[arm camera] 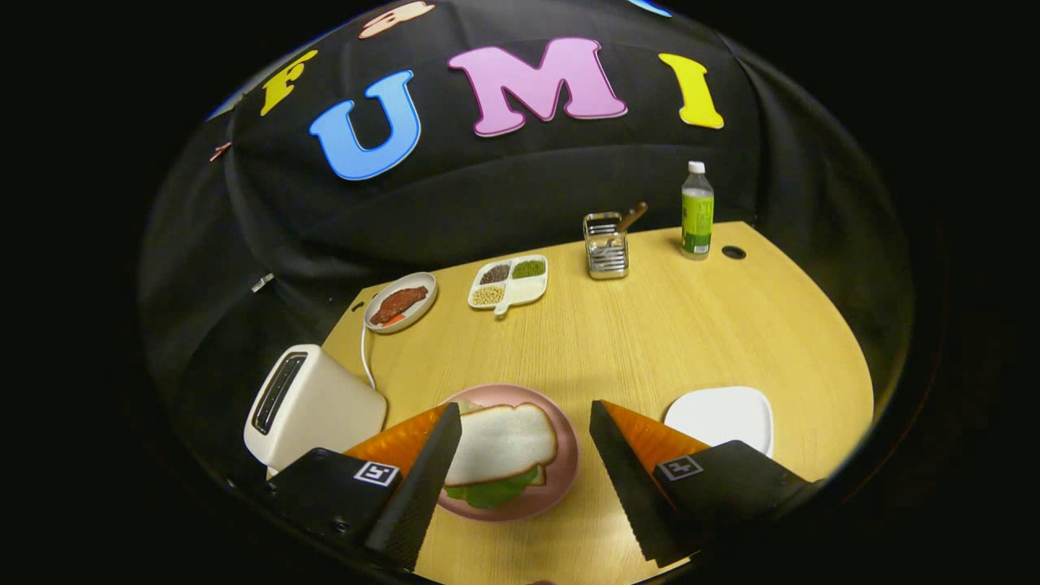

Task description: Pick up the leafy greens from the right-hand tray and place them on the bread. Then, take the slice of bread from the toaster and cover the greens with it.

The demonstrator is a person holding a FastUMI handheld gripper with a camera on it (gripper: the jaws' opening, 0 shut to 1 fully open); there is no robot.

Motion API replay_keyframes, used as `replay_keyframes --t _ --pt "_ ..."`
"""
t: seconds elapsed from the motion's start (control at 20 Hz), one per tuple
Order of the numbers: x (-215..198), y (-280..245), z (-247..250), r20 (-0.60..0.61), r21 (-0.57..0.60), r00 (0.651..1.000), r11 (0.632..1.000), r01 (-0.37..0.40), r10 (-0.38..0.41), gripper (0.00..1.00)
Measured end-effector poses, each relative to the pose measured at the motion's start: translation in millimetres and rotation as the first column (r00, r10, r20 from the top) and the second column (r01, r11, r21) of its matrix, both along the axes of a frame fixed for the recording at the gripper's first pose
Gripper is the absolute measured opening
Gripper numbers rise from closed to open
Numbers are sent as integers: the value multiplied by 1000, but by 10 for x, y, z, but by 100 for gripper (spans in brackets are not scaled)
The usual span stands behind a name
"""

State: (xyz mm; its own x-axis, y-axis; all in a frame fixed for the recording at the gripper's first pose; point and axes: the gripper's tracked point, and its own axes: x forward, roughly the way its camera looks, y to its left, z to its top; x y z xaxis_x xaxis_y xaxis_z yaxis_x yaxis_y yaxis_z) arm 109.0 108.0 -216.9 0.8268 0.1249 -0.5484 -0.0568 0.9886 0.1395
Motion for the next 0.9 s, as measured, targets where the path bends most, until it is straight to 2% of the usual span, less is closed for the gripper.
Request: replay_keyframes --t 0.25,0.5,0.7,0.9 --pt "-91 -154 928 175 -49 984 998 -30 38 99" --pt "-469 -238 1686 358 -132 931 991 -22 68 99" --pt "-889 -198 1976 462 -182 881 983 -16 100 99" --pt "-1237 -156 2022 480 -136 875 991 0 66 99"
